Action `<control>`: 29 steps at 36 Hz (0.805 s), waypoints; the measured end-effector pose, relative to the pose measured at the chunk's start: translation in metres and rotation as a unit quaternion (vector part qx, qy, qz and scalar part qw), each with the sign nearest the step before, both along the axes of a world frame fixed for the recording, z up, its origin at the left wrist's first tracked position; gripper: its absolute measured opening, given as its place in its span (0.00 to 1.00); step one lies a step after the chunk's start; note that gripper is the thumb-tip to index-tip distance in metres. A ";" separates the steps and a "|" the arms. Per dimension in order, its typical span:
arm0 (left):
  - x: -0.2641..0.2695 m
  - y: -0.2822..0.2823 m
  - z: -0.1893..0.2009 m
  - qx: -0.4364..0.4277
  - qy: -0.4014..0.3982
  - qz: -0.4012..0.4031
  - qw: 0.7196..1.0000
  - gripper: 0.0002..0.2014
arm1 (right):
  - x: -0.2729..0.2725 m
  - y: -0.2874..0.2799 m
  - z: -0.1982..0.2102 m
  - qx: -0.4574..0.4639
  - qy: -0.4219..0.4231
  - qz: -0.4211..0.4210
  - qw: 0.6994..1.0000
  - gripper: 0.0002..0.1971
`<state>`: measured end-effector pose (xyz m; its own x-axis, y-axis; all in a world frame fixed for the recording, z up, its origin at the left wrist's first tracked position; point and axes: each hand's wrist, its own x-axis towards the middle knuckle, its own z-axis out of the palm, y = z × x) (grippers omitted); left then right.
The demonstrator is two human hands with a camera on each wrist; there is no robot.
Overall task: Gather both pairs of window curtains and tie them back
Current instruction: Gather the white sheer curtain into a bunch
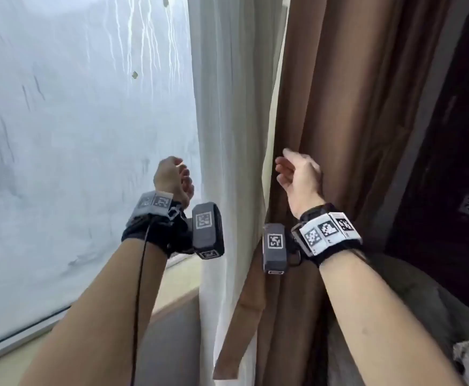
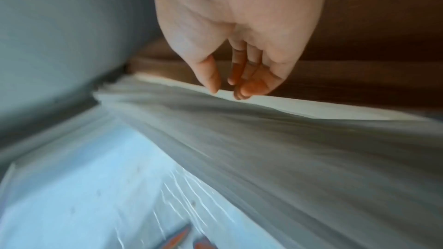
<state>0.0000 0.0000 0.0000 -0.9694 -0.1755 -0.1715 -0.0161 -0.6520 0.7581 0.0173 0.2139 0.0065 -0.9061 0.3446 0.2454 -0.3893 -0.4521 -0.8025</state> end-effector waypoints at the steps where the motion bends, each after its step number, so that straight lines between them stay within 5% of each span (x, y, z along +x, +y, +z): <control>1: 0.001 -0.001 0.004 -0.063 0.010 0.007 0.998 0.08 | -0.004 -0.005 -0.003 0.088 -0.016 -0.017 0.996 0.05; 4: -0.001 0.001 0.010 -0.232 0.069 -0.049 0.969 0.27 | -0.019 -0.018 -0.018 0.266 -0.048 -0.035 0.962 0.24; 9: 0.000 0.015 0.022 -0.381 0.122 -0.131 0.907 0.51 | -0.030 -0.036 -0.031 0.403 -0.074 -0.004 0.912 0.60; 11: -0.003 0.019 0.020 -0.416 0.115 -0.130 0.893 0.58 | -0.036 -0.042 -0.033 0.402 -0.085 -0.039 0.911 0.57; 13: -0.006 0.023 0.015 -0.435 0.109 -0.127 0.885 0.60 | -0.039 -0.049 -0.037 0.399 -0.071 -0.070 0.912 0.42; 15: -0.012 0.028 0.009 -0.445 0.108 -0.121 0.881 0.61 | -0.039 -0.058 -0.042 0.476 -0.046 -0.068 0.876 0.26; 18: -0.021 0.033 0.001 -0.433 0.136 -0.108 0.884 0.48 | -0.034 -0.075 -0.050 0.558 0.010 -0.036 0.829 0.16; 21: -0.023 0.036 -0.001 -0.424 0.139 -0.009 0.895 0.13 | -0.034 -0.079 -0.050 0.551 0.035 0.017 0.833 0.15; 23: -0.025 0.030 -0.004 -0.412 0.133 0.039 0.901 0.10 | -0.039 -0.073 -0.049 0.528 0.029 0.034 0.848 0.14; 26: -0.030 0.023 -0.008 -0.379 0.130 0.079 0.913 0.17 | -0.053 -0.063 -0.051 0.472 0.002 -0.017 0.881 0.26; 29: -0.028 0.017 -0.012 -0.369 0.140 0.088 0.915 0.10 | -0.071 -0.052 -0.047 0.464 -0.071 -0.040 0.882 0.52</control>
